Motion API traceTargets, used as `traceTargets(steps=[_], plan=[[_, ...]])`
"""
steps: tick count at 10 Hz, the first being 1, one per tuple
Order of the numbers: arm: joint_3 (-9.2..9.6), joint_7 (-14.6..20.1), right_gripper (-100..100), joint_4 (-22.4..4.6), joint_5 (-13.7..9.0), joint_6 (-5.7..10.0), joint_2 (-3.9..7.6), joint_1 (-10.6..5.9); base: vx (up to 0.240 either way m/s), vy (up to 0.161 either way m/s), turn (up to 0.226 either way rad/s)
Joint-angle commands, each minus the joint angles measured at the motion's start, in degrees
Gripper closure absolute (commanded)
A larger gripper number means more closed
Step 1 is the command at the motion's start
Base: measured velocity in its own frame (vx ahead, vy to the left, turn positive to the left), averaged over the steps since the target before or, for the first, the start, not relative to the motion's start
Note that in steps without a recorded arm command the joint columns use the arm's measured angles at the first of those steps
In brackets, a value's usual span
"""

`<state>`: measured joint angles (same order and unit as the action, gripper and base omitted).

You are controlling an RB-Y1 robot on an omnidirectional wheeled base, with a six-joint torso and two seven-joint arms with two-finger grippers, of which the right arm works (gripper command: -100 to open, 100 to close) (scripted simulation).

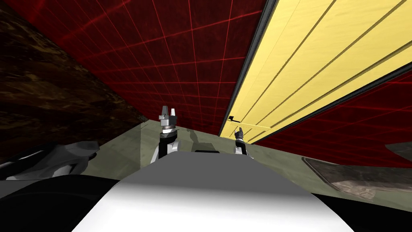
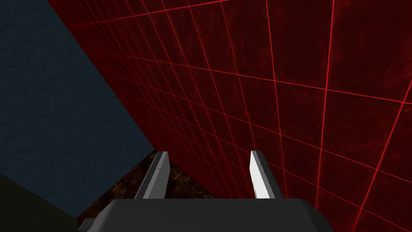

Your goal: Pull the door open

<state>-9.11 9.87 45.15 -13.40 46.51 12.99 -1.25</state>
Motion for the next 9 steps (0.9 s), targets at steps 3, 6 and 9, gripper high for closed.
traceTargets(steps=[3,6,9], plan=[[-0.23,0.2,-100,-4.5,-0.5,1.28,0.52,-1.37,0.023,-0.057,0.128],[-0.49,0.3,-100,-8.9,-1.0,2.19,0.99,-2.73,0.021,-0.065,0.152],[-0.69,0.4,-100,-12.2,-1.3,2.91,1.36,-3.79,0.014,-0.056,0.124]])
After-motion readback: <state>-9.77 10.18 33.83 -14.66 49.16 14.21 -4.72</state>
